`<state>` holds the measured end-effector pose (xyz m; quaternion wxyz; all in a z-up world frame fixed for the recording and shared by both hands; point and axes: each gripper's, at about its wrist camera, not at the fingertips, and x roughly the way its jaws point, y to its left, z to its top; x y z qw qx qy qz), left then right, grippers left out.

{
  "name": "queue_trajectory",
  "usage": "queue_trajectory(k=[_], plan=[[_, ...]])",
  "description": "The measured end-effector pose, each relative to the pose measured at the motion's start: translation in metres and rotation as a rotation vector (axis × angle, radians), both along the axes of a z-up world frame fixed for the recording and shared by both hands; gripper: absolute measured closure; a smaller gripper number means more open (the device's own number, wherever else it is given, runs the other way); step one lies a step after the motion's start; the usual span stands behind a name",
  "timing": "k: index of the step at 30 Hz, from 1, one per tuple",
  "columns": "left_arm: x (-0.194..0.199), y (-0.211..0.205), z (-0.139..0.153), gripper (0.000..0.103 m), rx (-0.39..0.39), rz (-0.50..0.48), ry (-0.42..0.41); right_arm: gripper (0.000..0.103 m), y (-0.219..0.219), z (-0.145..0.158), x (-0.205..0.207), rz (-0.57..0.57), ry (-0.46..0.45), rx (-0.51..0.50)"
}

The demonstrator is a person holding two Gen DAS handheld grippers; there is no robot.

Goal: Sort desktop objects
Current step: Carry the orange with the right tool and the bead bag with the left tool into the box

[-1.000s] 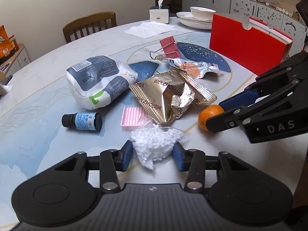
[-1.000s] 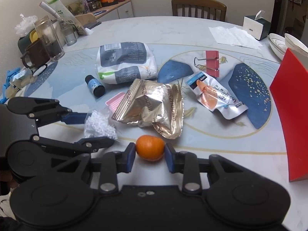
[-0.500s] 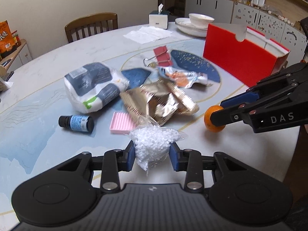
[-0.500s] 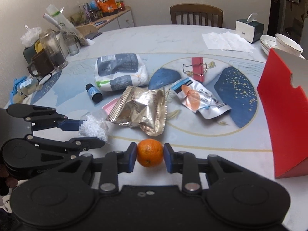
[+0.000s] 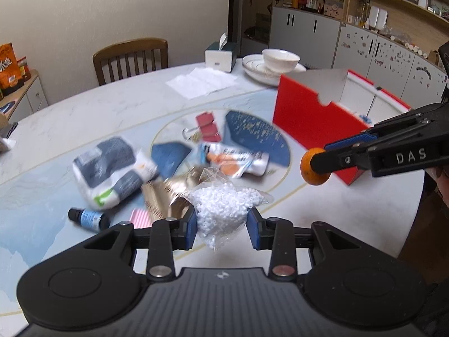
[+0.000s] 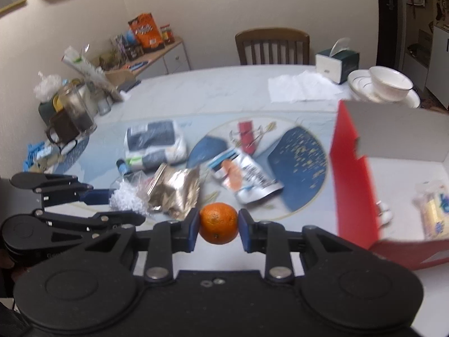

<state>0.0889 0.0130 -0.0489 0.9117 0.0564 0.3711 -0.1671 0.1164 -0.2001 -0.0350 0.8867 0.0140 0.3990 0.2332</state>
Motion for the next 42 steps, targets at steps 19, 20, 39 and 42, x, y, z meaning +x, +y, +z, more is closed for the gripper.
queue_trajectory(k=[19, 20, 39, 42], plan=[[0.026, -0.097, 0.044, 0.068, 0.020, -0.049, -0.068, 0.074, -0.110, 0.045, 0.024, -0.044, -0.099, 0.037], [0.027, -0.103, 0.044, 0.068, 0.021, -0.055, -0.069, 0.074, -0.115, 0.045, 0.025, -0.049, -0.101, 0.038], [0.076, -0.235, 0.043, 0.068, 0.047, -0.225, -0.063, 0.074, -0.230, 0.037, 0.033, -0.222, -0.123, 0.004], [0.094, -0.251, 0.038, 0.068, 0.055, -0.244, -0.030, 0.074, -0.242, 0.032, 0.041, -0.233, -0.113, -0.012]])
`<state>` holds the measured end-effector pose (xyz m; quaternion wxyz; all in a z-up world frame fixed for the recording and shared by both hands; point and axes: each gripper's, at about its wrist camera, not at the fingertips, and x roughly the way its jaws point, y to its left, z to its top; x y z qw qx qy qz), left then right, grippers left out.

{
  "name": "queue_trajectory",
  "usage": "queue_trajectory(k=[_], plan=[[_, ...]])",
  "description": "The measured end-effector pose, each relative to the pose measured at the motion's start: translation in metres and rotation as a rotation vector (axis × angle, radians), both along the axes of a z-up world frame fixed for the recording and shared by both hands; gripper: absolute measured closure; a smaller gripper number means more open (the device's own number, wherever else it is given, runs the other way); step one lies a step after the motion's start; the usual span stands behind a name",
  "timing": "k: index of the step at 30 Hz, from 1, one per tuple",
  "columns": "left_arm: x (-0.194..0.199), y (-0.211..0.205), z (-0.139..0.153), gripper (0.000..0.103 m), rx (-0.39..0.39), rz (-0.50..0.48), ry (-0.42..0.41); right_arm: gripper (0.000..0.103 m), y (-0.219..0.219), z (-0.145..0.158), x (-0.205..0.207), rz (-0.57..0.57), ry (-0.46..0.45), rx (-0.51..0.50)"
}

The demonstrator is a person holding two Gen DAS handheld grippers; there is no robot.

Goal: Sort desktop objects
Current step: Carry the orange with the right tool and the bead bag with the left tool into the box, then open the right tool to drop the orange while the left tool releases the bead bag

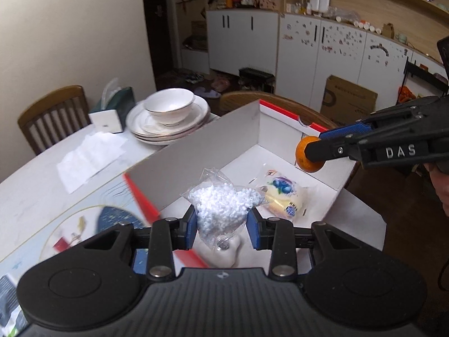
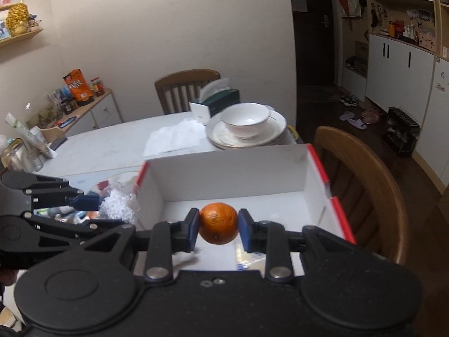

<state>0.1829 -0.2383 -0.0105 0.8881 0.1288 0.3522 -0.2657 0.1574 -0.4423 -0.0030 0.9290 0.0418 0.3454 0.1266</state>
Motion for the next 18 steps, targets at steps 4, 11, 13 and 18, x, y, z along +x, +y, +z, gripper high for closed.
queue_trajectory(k=[4, 11, 13, 18], plan=[[0.022, -0.017, -0.008, 0.068, 0.029, -0.012, 0.032, 0.074, -0.010, -0.010, 0.012, -0.010, 0.039, -0.016], [0.061, -0.033, -0.026, 0.068, 0.085, 0.007, 0.112, 0.074, -0.008, -0.028, 0.030, 0.029, 0.102, -0.023], [0.072, -0.034, -0.032, 0.068, 0.096, 0.018, 0.143, 0.074, -0.005, -0.033, 0.035, 0.048, 0.122, -0.027], [0.091, -0.040, -0.043, 0.068, 0.137, 0.008, 0.192, 0.074, 0.005, -0.046, 0.046, 0.114, 0.174, -0.059]])
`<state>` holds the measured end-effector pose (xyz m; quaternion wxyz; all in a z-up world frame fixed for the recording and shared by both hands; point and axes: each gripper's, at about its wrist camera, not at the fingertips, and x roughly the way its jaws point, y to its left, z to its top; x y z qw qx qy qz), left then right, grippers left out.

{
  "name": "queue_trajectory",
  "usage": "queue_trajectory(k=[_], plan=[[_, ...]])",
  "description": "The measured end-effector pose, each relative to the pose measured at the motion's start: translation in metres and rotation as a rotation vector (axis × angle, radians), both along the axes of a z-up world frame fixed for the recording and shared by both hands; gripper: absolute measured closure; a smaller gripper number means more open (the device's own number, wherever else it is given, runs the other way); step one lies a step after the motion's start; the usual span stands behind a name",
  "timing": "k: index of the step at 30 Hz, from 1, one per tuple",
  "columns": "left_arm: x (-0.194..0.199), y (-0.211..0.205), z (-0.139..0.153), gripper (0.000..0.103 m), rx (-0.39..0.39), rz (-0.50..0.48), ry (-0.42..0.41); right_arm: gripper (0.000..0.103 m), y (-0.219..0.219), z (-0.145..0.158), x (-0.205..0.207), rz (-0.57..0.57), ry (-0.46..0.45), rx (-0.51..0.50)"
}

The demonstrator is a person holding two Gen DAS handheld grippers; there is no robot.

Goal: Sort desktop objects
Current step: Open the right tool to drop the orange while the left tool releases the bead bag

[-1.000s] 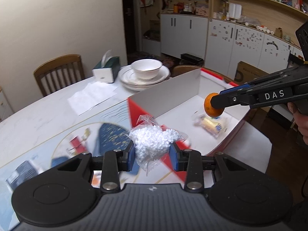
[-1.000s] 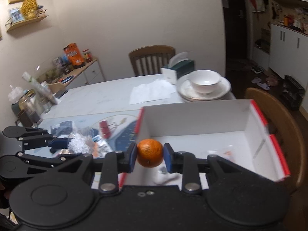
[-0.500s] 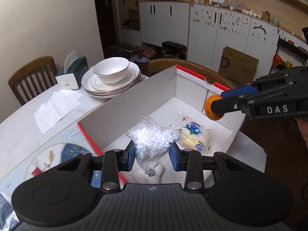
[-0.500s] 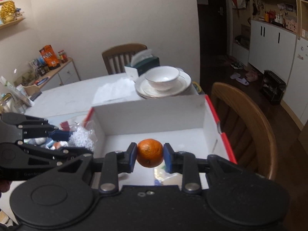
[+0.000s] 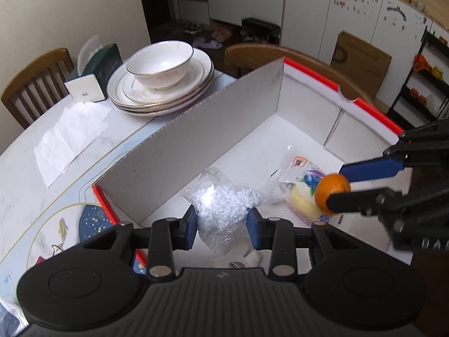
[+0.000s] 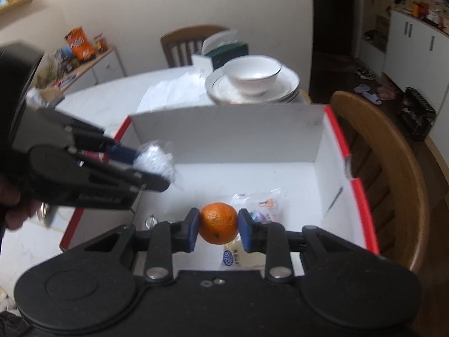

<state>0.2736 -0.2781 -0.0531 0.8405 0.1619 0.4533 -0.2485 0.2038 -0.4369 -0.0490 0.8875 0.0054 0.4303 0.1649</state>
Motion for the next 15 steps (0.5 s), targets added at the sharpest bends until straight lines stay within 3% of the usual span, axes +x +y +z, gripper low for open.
queue_trajectory(k=[15], plan=[[0.015, -0.018, -0.027, 0.067, 0.119, -0.060, 0.135, 0.074, 0.023, -0.024, 0.017, 0.098, 0.109, -0.064]])
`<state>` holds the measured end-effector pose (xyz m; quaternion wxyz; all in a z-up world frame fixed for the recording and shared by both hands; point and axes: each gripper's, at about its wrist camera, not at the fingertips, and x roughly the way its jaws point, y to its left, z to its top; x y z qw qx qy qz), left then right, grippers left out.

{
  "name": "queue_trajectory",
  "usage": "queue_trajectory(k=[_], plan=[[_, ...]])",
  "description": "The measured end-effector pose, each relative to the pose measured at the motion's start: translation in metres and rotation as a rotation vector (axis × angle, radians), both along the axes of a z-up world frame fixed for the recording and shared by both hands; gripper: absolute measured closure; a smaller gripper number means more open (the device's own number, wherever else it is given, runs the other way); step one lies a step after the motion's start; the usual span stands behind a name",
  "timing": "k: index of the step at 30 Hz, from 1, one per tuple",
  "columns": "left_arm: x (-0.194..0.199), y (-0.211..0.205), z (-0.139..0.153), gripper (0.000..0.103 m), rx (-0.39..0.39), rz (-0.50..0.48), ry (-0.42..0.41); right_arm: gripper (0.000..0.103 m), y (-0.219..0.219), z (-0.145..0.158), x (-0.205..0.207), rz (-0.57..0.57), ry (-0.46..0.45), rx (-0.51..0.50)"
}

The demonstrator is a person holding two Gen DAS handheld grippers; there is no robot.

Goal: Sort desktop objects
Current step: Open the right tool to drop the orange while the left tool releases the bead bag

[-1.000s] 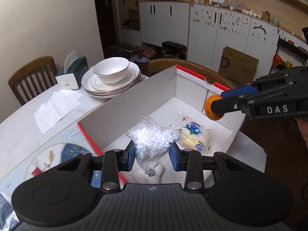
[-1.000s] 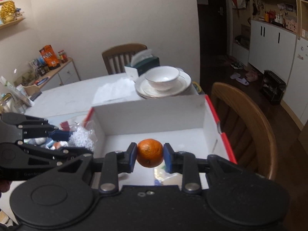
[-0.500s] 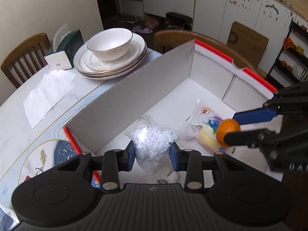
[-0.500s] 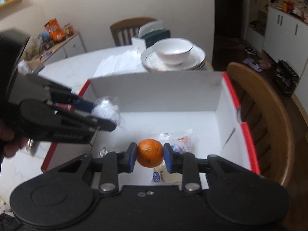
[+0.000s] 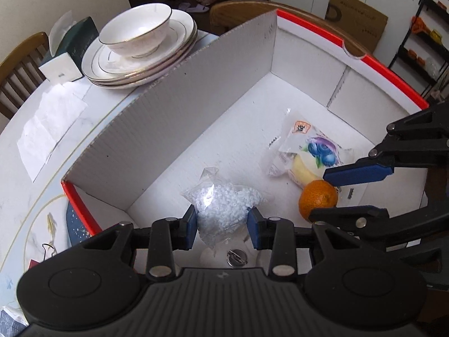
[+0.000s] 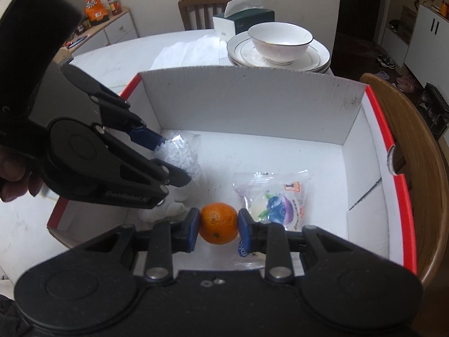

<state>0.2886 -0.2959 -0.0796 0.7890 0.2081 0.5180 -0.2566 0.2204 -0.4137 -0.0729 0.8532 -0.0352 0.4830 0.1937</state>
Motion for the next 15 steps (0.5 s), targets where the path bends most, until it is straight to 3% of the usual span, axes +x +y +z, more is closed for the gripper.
queue_trajectory(k=[10, 15], plan=[[-0.008, 0.000, -0.003, 0.067, -0.002, 0.005, 0.012, 0.069, -0.005, 0.002, -0.005, -0.003, -0.013, -0.005], [-0.013, -0.001, 0.001, 0.051, -0.032, 0.007, -0.006, 0.062, -0.011, 0.009, -0.012, -0.007, -0.036, 0.007]])
